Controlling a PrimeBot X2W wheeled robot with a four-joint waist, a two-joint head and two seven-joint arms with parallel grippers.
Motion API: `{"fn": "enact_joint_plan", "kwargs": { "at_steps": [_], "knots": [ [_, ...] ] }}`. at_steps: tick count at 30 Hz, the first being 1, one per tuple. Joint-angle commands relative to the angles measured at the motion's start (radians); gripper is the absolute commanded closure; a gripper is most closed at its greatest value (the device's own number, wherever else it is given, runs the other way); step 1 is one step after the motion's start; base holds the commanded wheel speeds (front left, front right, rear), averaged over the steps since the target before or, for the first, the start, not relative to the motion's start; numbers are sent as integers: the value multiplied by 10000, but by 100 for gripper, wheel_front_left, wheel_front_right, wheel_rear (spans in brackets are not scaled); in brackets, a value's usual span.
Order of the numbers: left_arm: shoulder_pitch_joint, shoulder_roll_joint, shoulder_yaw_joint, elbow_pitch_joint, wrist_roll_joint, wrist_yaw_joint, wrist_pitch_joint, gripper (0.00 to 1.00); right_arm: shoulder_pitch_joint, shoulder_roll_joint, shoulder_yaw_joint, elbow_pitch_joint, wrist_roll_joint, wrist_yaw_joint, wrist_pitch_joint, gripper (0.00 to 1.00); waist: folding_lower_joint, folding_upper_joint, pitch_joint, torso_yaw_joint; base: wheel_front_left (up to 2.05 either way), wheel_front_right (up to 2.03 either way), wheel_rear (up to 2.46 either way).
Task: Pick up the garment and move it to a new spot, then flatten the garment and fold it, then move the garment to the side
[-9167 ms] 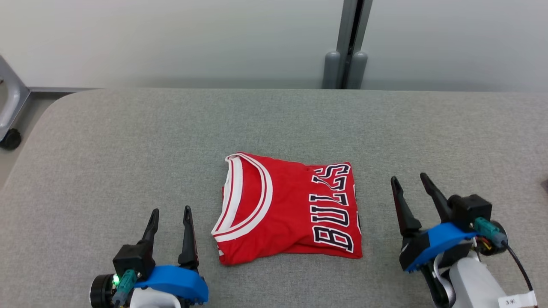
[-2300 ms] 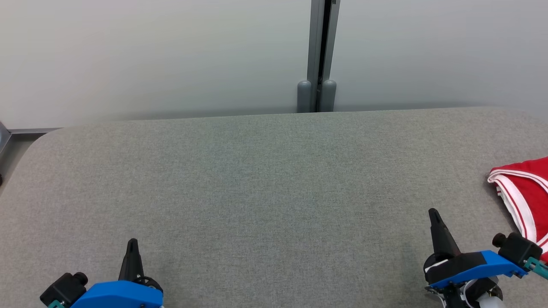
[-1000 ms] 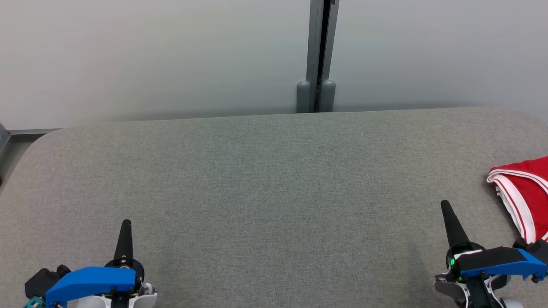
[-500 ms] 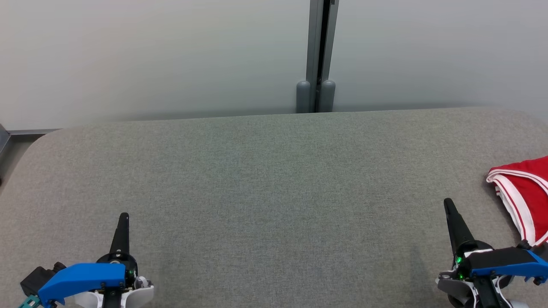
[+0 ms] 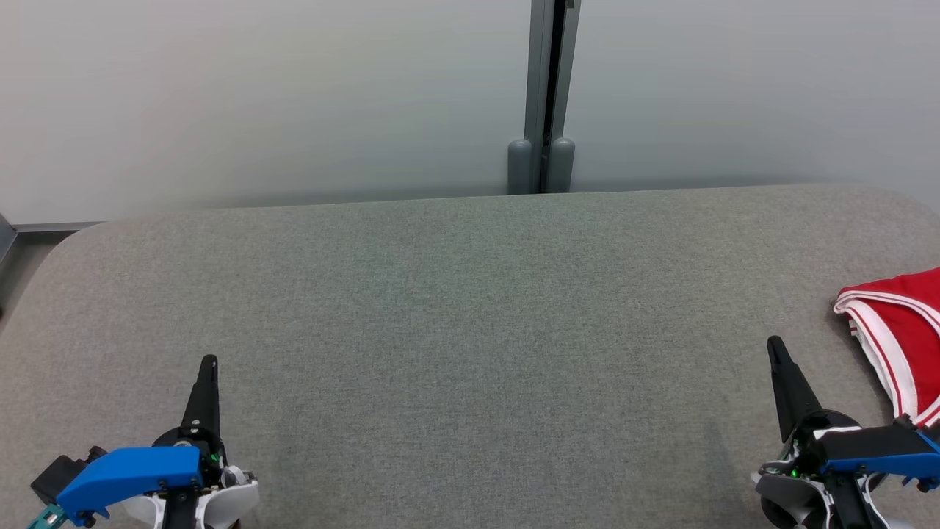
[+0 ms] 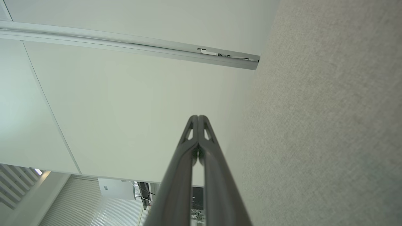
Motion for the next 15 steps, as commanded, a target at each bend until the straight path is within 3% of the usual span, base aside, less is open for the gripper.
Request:
{"fn": "enact_joint_plan", "kwargs": {
  "at_steps": [1,15],
  "knots": [
    [-189,37,86,-103,-256,-101,75,100,102,-30,-43,-122,277,4,80,100,0,0,-1,-1,0,0,0],
    [-235,38,182,-241,-1164,-173,333,100,184,-31,-155,-310,1269,4,330,100,0,0,-5,-9,0,0,0]
  ]
}}
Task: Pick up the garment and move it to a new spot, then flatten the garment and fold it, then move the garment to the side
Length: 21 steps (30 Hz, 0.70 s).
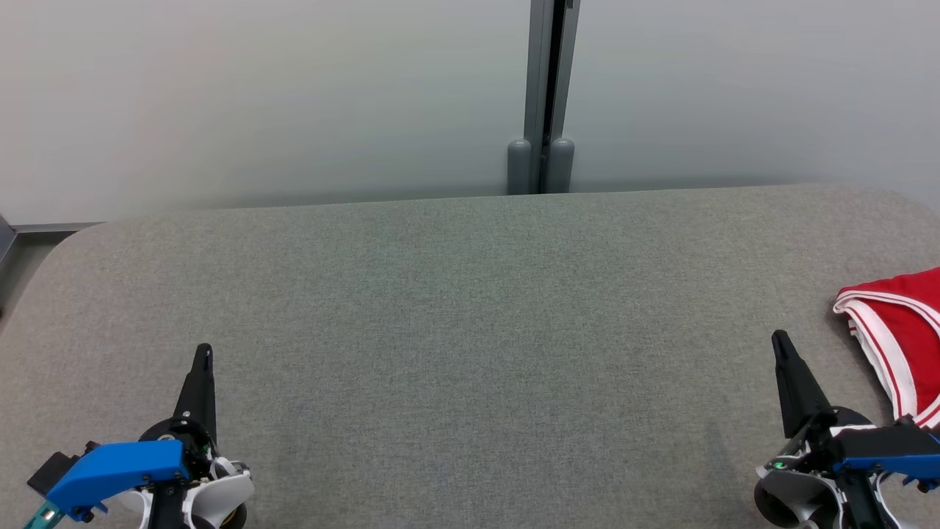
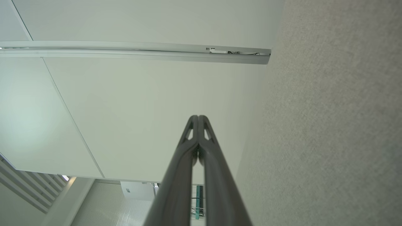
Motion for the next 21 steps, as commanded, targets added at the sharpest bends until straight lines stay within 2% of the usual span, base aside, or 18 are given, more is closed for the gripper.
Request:
{"fn": "enact_joint_plan", "kwargs": {
  "at_steps": [1,21],
  "knots": [
    [-132,31,32,-74,-173,-100,70,100,158,-29,-45,-79,210,4,64,100,0,0,0,-1,0,0,0],
    [-131,32,56,-98,-338,-94,129,100,155,-30,-62,-112,385,4,114,100,0,0,-1,-2,0,0,0]
  ]
}}
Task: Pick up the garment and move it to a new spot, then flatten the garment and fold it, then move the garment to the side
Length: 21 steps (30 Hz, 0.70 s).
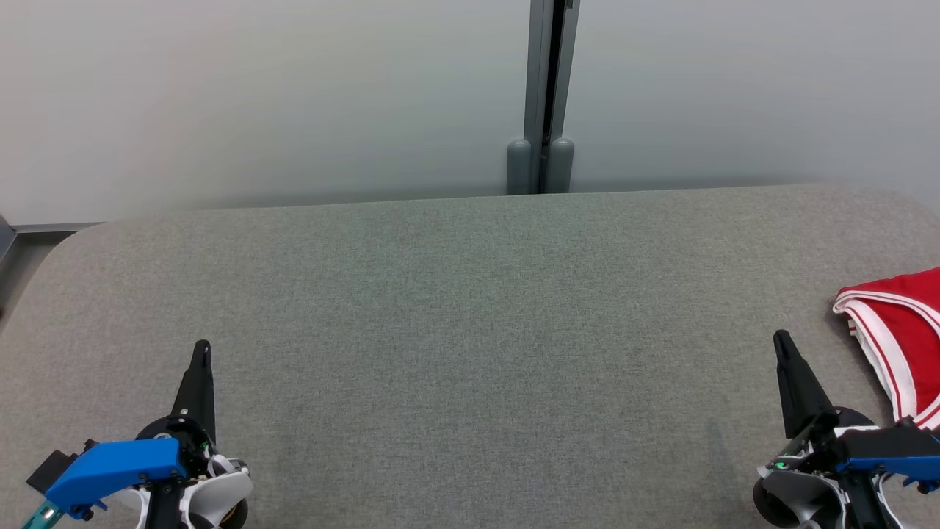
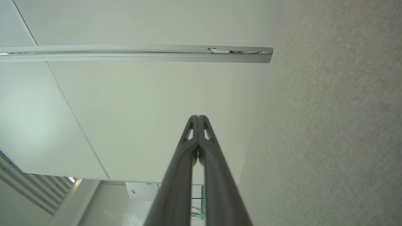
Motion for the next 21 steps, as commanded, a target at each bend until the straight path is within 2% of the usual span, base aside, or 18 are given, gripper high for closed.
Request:
{"fn": "enact_joint_plan", "kwargs": {
  "at_steps": [1,21],
  "knots": [
    [-93,30,22,-44,-24,-46,45,100,120,-30,-23,-41,26,4,26,100,0,0,0,1,0,0,0],
    [-93,30,20,-46,-24,-46,43,100,118,-30,-22,-41,27,4,25,100,0,0,0,1,0,0,0]
  ]
}}
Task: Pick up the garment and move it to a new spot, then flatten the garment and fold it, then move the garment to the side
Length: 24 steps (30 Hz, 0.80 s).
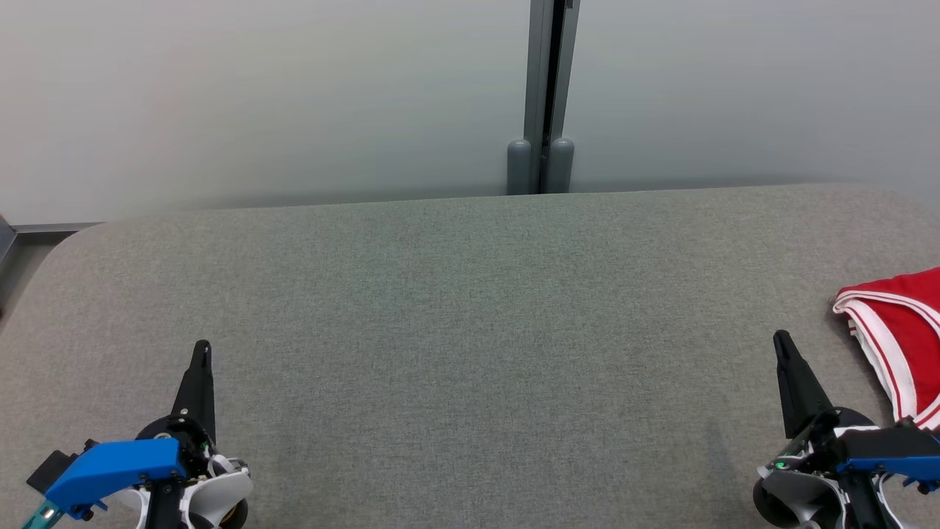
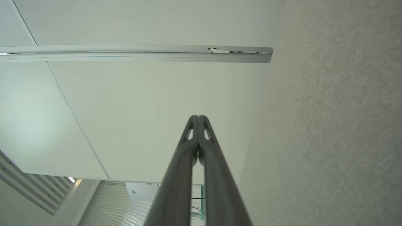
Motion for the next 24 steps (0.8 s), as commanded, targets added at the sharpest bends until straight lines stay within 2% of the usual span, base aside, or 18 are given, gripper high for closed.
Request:
{"fn": "enact_joint_plan", "kwargs": {
  "at_steps": [1,24],
  "knots": [
    [-93,30,18,-46,-24,-46,41,100,115,-30,-22,-41,27,4,25,100,0,0,0,1,0,0,0],
    [-92,30,18,-47,-24,-46,41,100,114,-30,-21,-41,28,4,24,100,0,0,0,1,0,0,0]
  ]
}}
